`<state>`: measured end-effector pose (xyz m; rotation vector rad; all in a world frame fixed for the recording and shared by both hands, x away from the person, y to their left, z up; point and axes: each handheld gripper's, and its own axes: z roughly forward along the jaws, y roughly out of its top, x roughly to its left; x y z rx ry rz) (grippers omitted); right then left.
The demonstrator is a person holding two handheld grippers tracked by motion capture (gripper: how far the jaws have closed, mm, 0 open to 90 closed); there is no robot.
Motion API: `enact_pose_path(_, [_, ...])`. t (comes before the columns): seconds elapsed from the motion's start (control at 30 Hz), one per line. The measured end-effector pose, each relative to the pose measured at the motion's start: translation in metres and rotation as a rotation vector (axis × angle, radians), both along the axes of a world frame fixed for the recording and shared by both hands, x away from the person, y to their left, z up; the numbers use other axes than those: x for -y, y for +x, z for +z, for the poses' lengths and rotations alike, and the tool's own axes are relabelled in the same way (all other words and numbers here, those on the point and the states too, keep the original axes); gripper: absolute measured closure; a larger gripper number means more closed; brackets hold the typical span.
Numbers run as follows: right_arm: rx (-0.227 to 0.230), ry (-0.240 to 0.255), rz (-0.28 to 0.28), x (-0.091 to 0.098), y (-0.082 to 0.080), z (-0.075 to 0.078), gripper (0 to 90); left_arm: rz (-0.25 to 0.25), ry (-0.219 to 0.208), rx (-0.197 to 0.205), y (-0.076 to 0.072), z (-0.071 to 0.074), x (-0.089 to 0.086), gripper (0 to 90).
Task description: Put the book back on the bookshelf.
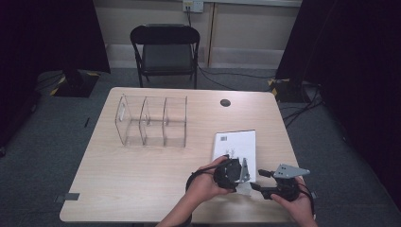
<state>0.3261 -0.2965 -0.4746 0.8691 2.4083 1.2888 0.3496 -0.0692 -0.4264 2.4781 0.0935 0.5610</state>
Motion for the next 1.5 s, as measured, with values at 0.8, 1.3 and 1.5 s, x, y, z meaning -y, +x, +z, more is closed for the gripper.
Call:
enact_pose_path(0.8, [0.128, -0.131, 0.143, 0.003, -0.008, -0.012, 25.0, 0.024, 0.027, -0.136, 0.028, 0.042, -0.001, 42.2])
enact_pose_path(1.3, [0.275, -0.220, 0.128, -0.016, 0.006, -0.017, 27.3, 0.036, 0.045, -0.155, 0.033, 0.045, 0.004, 42.1])
enact_pose_path(1.5, [0.360, -0.250, 0.148, -0.016, 0.010, -0.015, 27.7, 0.041, 0.052, -0.157, 0.034, 0.046, 0.006, 41.9])
